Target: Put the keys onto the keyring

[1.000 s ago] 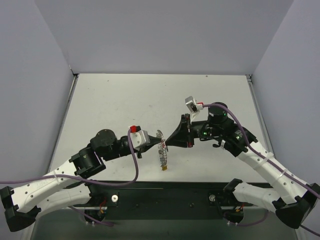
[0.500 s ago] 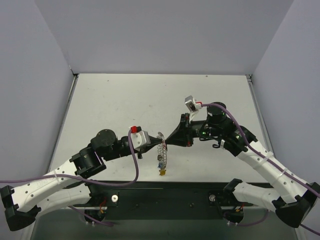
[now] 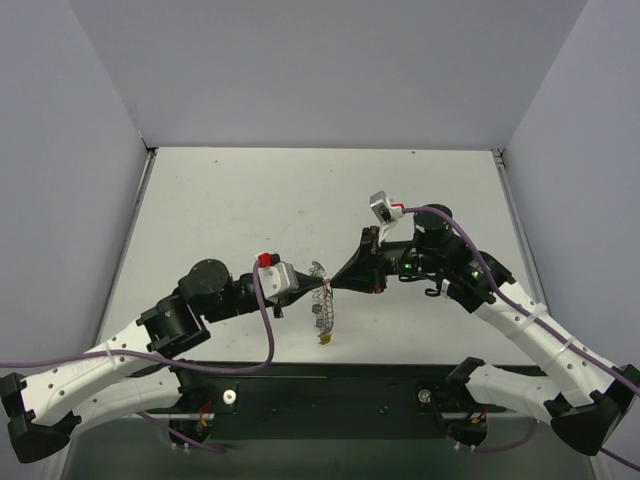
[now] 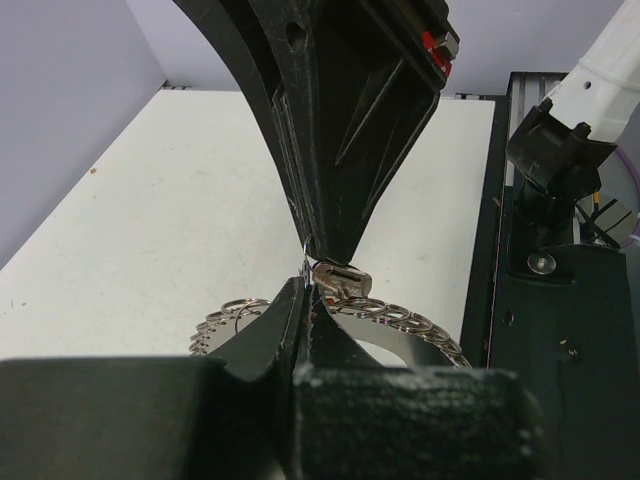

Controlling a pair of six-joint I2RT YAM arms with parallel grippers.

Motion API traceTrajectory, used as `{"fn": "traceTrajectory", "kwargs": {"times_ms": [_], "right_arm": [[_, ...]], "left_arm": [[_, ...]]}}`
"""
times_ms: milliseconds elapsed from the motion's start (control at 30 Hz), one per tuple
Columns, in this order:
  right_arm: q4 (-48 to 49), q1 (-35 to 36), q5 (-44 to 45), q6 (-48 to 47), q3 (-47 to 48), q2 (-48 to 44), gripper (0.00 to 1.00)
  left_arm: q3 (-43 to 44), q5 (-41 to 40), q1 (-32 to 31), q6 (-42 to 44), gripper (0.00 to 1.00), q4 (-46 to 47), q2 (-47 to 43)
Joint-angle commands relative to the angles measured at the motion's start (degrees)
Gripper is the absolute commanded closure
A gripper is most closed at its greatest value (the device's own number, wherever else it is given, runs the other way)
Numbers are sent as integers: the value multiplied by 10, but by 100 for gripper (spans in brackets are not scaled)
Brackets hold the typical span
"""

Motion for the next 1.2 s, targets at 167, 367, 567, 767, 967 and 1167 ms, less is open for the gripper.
{"fn": "traceTrajectory", "kwargs": {"times_ms": [167,367,567,767,967,1167], "right_arm": [[6,0,34,-2,21,1,100],[7,0,36,-2,19,3,100],[7,0,37,-1,16,3,100],[8,0,37,-2,12,1,100],[9,-1,36,-1,11,-1,100],[9,-3,36,-2,8,-3,100]], "left_arm": [[41,40,-7,-2,100,52,-25],[42,56,-8,-9,100,62,-32],[35,73,-7,-22,100,86,-43],[30,91,-8,-34,100,105,-48],[27,107,-8,-44,100,118,-46],[25,118,-7,-54,100,135,-45]]}}
